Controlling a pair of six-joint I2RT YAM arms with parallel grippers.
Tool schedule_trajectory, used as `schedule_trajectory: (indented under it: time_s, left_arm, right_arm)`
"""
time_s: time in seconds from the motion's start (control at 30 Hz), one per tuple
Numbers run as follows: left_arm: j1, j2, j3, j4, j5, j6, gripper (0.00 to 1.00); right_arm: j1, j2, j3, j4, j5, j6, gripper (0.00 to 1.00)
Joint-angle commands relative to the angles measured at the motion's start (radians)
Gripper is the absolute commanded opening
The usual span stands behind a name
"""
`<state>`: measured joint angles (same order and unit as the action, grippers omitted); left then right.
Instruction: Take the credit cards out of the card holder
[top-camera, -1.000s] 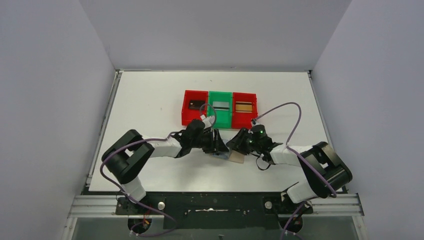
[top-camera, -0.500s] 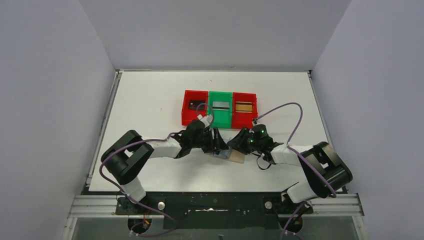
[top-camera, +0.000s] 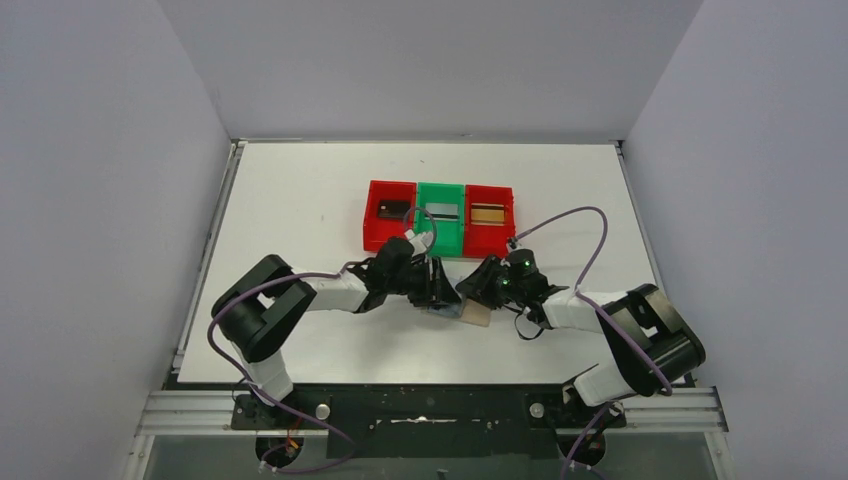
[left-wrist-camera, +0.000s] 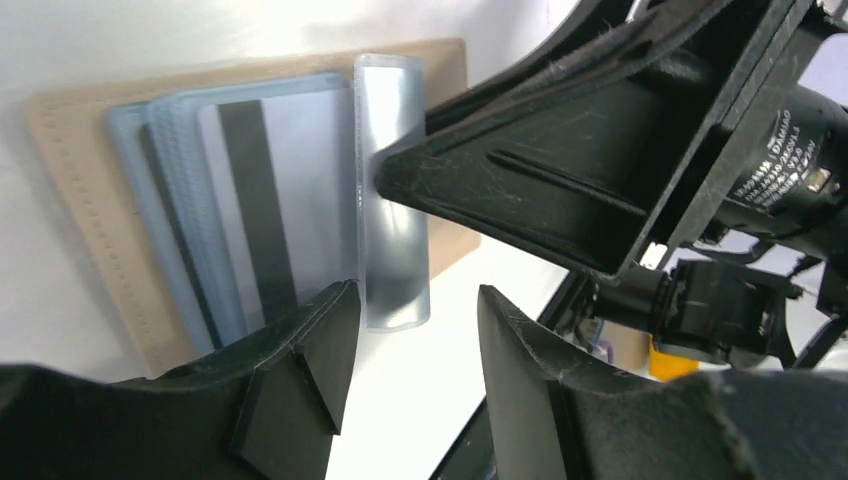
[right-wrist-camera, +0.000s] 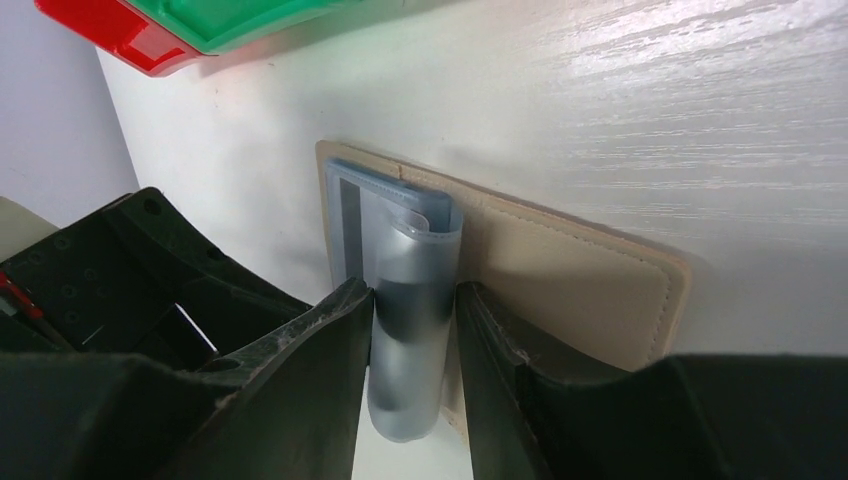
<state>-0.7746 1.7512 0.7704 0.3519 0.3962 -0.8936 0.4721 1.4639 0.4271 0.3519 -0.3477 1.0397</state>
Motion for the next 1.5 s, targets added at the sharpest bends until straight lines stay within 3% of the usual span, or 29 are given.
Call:
schedule_trajectory:
  time_s: [0.0,0.23,0.47,0.67,0.97,1.3,1.47]
  left_arm:
    - [0.004,0.029,0.008,0.122,0.144,-0.006,0.45]
    - [0.008,0.051,-0.01,0.245,0.195,-0.07,0.41]
    - [0.002,0.091,0.032,0.286,0.228,-0.07,0.41]
    - [-0.02,0.143,0.092,0.256,0.257,-0.041,0.4]
    - [-0.077,0.185,0.206,0.026,0.176,0.103,0.4]
    - [-0.1,0.24,0.207,0.015,0.183,0.116,0.4]
    - [-0.105,0.236,0.188,0.019,0.178,0.122,0.4]
  right_arm:
    - [-0.008,-0.029,-0.002,0.062,-0.003,0.006,0.4]
    - [-0.01,-0.103,0.033,-0.031,0.028,-0.019,0.56]
    - [-0.013,-0.216,0.124,-0.365,0.252,-0.057,0.59]
    - [-0.019,-0.329,0.14,-0.463,0.352,-0.075,0.55]
    - [-0.028,-0.328,0.167,-0.466,0.311,-0.096,0.45]
    - [-0.042,-0.236,0.162,-0.349,0.158,-0.087,0.33]
    - [-0.043,-0.112,0.196,-0.308,0.036,-0.102,0.28]
